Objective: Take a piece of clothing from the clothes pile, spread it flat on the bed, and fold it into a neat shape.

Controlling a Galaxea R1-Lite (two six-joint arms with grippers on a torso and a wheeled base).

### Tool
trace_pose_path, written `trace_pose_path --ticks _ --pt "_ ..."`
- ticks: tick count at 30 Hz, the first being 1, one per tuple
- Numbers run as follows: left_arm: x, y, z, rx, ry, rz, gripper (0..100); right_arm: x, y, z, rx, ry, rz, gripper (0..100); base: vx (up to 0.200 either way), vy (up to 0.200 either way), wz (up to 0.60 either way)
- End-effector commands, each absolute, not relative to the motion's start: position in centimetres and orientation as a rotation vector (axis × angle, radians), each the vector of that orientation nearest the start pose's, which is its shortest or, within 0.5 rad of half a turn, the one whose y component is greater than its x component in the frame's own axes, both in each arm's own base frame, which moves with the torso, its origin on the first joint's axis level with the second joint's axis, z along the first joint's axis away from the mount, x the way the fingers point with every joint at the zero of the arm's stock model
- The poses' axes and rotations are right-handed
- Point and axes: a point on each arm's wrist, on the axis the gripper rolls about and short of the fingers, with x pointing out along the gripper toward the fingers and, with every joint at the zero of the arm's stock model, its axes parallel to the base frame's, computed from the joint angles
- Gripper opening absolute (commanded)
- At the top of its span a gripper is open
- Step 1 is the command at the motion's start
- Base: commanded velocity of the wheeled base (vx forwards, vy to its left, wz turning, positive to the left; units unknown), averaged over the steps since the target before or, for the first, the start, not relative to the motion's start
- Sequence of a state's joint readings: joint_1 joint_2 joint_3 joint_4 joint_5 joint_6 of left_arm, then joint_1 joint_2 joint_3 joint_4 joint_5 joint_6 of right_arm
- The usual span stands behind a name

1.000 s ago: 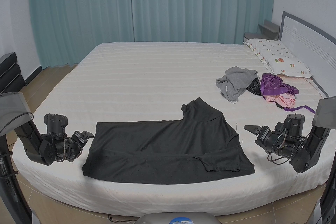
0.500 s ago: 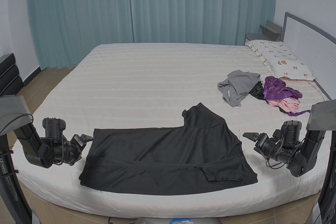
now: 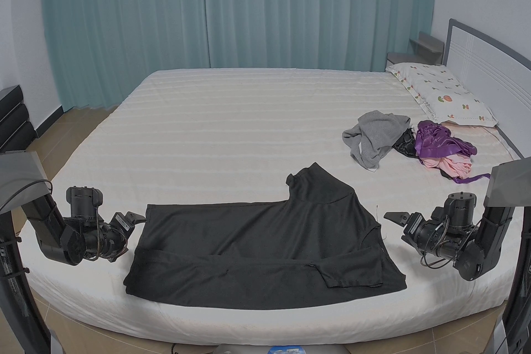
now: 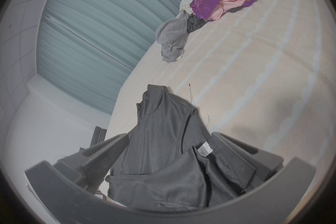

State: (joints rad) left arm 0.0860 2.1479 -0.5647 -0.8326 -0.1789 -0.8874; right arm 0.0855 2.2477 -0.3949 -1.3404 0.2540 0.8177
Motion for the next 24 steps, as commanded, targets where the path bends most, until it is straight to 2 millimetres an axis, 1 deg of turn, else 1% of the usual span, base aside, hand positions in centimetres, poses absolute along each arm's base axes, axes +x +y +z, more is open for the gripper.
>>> trace_pose_path --ticks 1,2,15,18,24 --pt "31.0 2.3 0.5 -0.941 0.744 0.25 100 30.0 3.1 -0.4 0.835 0.618 0.105 100 0.0 0.2 0.0" --pt "31.0 2.2 0.4 -0.939 0.747 0.249 100 30.0 3.1 -0.4 0.835 0.618 0.105 100 0.0 0.2 0.0" --pt "31.0 2.0 0.6 -0.94 0.745 0.243 100 30.2 3.1 -0.2 0.833 0.603 0.11 100 0.0 0.0 0.0" --pt "30.9 1.4 0.9 -0.934 0.747 0.226 100 30.2 3.1 -0.1 0.833 0.599 0.11 100 0.0 0.0 0.0" --pt "31.0 0.9 1.3 -0.983 0.736 0.231 100 30.2 3.2 0.0 0.832 0.599 0.112 100 0.0 0.0 0.0"
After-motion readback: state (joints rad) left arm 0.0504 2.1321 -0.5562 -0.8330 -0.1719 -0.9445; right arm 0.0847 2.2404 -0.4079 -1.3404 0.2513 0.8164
